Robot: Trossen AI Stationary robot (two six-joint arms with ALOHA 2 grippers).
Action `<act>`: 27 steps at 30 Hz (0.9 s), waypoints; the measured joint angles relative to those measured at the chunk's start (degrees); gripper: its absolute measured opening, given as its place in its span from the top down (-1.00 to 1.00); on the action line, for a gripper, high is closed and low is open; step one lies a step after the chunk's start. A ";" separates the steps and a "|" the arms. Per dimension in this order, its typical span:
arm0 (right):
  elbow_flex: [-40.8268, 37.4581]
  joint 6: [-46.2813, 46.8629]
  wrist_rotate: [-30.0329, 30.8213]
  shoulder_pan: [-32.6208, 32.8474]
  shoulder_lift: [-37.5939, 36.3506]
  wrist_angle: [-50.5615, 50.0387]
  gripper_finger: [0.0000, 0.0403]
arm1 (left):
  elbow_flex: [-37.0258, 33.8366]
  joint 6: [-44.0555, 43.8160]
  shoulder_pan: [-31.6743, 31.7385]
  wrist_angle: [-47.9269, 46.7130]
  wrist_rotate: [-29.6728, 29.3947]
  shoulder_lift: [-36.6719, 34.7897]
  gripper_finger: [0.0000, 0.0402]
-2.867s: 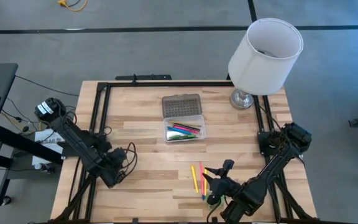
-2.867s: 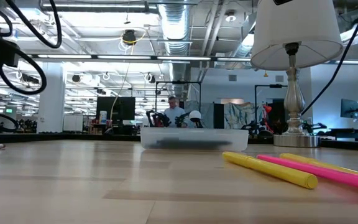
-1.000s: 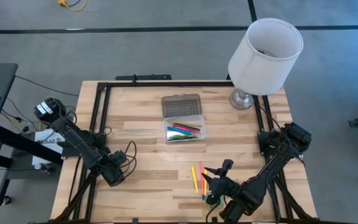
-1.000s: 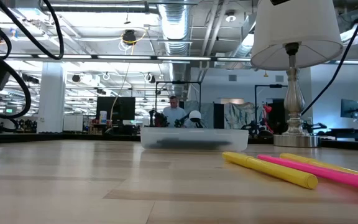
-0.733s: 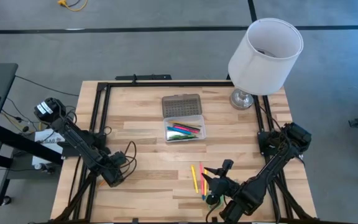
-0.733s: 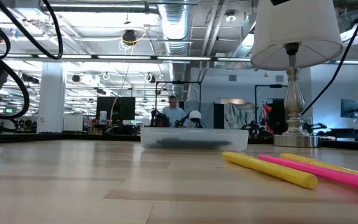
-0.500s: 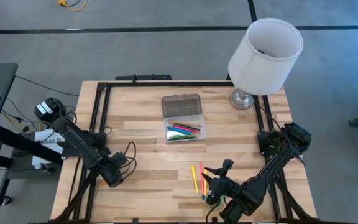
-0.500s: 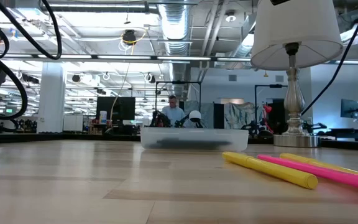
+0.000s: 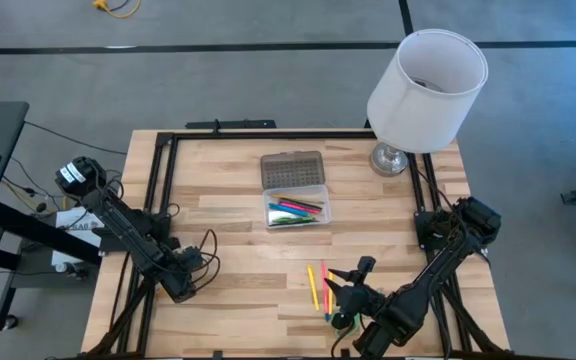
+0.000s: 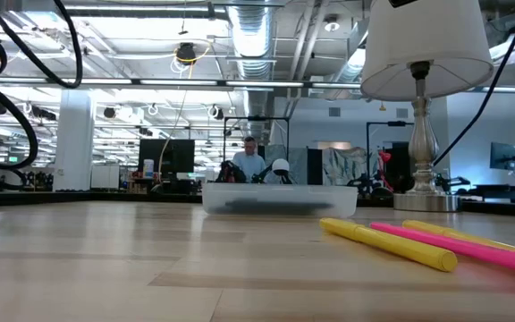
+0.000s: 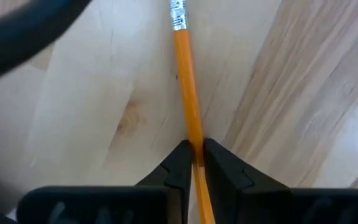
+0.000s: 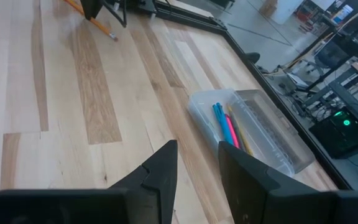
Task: Pick & place school supplies into a supply box
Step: Put the pencil into the gray supply box
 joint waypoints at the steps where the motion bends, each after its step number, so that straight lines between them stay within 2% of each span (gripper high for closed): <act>1: 0.00 0.00 0.00 0.00 -0.02 0.00 0.45 | -0.01 0.35 0.00 0.00 -0.56 0.01 0.84; 16: 0.00 -0.05 0.02 -0.02 0.00 -0.09 0.45 | -0.23 2.52 0.22 -0.24 -11.67 0.14 0.94; 27: 0.00 -0.02 0.02 -1.50 0.00 -0.09 0.45 | -0.16 2.94 0.31 -0.12 -13.56 0.08 0.93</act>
